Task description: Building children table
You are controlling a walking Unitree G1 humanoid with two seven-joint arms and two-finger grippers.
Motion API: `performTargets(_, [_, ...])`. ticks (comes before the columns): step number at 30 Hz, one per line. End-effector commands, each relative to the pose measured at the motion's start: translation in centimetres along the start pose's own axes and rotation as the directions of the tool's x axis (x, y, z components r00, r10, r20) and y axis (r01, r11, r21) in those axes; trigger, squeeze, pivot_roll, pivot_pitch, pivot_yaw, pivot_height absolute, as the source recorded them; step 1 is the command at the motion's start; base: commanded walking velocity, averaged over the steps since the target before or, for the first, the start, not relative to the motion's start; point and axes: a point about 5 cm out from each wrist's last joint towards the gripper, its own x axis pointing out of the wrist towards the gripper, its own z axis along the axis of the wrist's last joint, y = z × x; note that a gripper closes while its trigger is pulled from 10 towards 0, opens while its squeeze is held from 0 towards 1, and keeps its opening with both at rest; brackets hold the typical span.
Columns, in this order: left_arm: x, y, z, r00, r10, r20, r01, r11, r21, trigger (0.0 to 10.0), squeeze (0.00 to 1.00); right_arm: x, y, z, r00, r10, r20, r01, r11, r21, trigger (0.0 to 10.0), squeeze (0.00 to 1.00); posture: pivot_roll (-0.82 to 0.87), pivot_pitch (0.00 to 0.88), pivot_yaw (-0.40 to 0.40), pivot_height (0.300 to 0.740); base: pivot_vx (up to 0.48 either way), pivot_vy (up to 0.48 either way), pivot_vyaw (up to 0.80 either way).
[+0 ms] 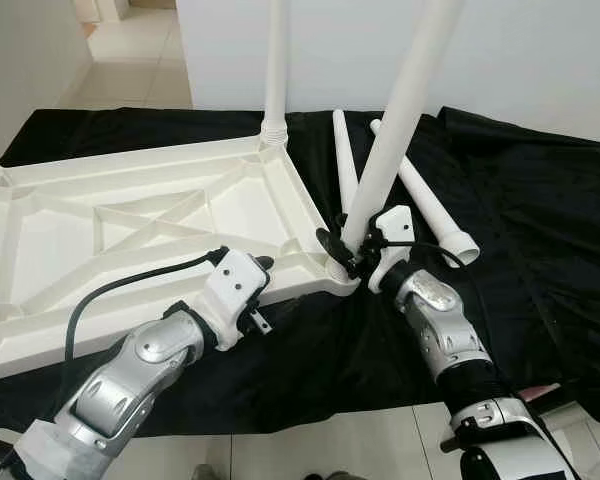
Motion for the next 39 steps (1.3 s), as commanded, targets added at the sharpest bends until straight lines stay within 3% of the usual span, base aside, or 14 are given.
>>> performTargets(1, [0.0,-1.0,0.0,0.987,-0.161,-0.003,0.161,0.987,0.011,10.0,0.00,-0.3,0.3,-1.2,0.998,-0.042,-0.052,0.044,0.998,0.050,10.0,0.00,-0.01,0.093,-0.046,0.740,0.000,0.000,0.00])
performTargets(7, [0.0,-0.9,0.0,0.987,-0.161,-0.005,0.161,0.987,0.012,10.0,0.00,-0.1,1.4,-1.1,0.988,-0.146,-0.045,0.149,0.986,0.068,10.0,0.00,-0.01,0.091,-0.050,0.740,0.000,0.000,0.00])
performTargets(9, [0.0,-0.9,-0.1,0.987,-0.161,-0.007,0.161,0.987,0.012,10.0,0.00,-0.1,2.2,-1.0,0.963,-0.265,-0.042,0.268,0.950,0.161,10.0,0.00,-0.01,0.089,-0.054,0.740,0.000,0.000,0.00])
performTargets(10, [0.0,-0.9,-0.1,0.987,-0.161,-0.007,0.161,0.987,0.012,10.0,0.00,-0.1,2.2,-1.0,0.963,-0.265,-0.042,0.268,0.950,0.161,10.0,0.00,-0.01,0.089,-0.054,0.740,0.000,0.000,0.00])
performTargets(11, [-0.1,-0.9,-0.1,0.987,-0.160,-0.009,0.160,0.987,0.012,10.0,0.00,-0.3,2.6,-1.0,0.934,-0.354,-0.052,0.358,0.915,0.188,10.0,0.00,-0.01,0.087,-0.051,0.740,0.000,0.000,0.00])
performTargets(12, [-0.1,-0.9,-0.1,0.987,-0.160,-0.009,0.160,0.987,0.012,10.0,0.00,-0.3,2.6,-1.0,0.934,-0.354,-0.052,0.358,0.915,0.188,10.0,0.00,-0.01,0.087,-0.051,0.740,0.000,0.000,0.00])
performTargets(15, [0.0,-0.9,-0.2,0.987,-0.159,-0.009,0.159,0.987,0.009,10.0,0.00,-1.1,2.9,-1.4,0.842,-0.532,-0.089,0.538,0.821,0.192,10.0,0.00,-0.01,0.083,-0.052,0.740,0.000,0.000,0.00])
performTargets(18, [0.0,-0.9,-0.2,0.987,-0.162,-0.010,0.162,0.987,0.010,10.0,0.00,-1.6,3.6,-1.7,0.816,-0.565,-0.117,0.577,0.797,0.178,10.0,0.00,-0.02,0.076,-0.053,0.740,0.000,0.000,0.00])
performTargets(22, [0.0,-0.8,-0.3,0.987,-0.162,-0.011,0.162,0.987,0.015,10.0,0.00,-1.7,4.4,-1.8,0.833,-0.539,-0.125,0.554,0.810,0.194,10.0,0.00,-0.02,0.072,-0.053,0.740,0.000,0.000,0.00])
performTargets(35, [0.1,-0.6,-0.3,0.987,-0.158,-0.010,0.158,0.987,0.020,10.0,0.00,-1.7,3.9,-1.2,0.841,-0.534,-0.089,0.541,0.824,0.169,10.0,0.00,-0.02,0.061,-0.052,0.740,0.000,0.000,0.00])
performTargets(36, [0.1,-0.6,-0.2,0.987,-0.161,-0.010,0.161,0.987,0.024,10.0,0.00,-1.8,3.7,-0.8,0.850,-0.525,-0.053,0.524,0.828,0.199,10.0,1.00,-0.02,0.061,-0.052,0.740,0.000,0.000,0.00])
performTargets(37, [0.2,-0.6,-0.2,0.987,-0.162,-0.015,0.162,0.986,0.038,10.0,0.00,-2.0,2.9,-0.4,0.894,-0.447,0.003,0.439,0.878,0.192,10.0,1.00,-0.02,0.049,-0.052,0.740,0.000,0.000,0.00])
performTargets(38, [0.2,-0.5,-0.2,0.987,-0.162,-0.018,0.163,0.985,0.048,10.0,0.00,-2.2,2.2,-0.2,0.928,-0.372,0.030,0.361,0.916,0.176,10.0,0.25,-0.01,0.049,-0.052,0.740,0.000,0.000,0.00])
performTargets(39, [0.3,-0.5,-0.2,0.987,-0.162,-0.020,0.163,0.985,0.054,10.0,0.00,-2.4,1.7,-0.1,0.946,-0.322,0.041,0.312,0.936,0.163,10.0,0.00,-0.01,0.048,-0.052,0.740,0.000,0.000,0.00])
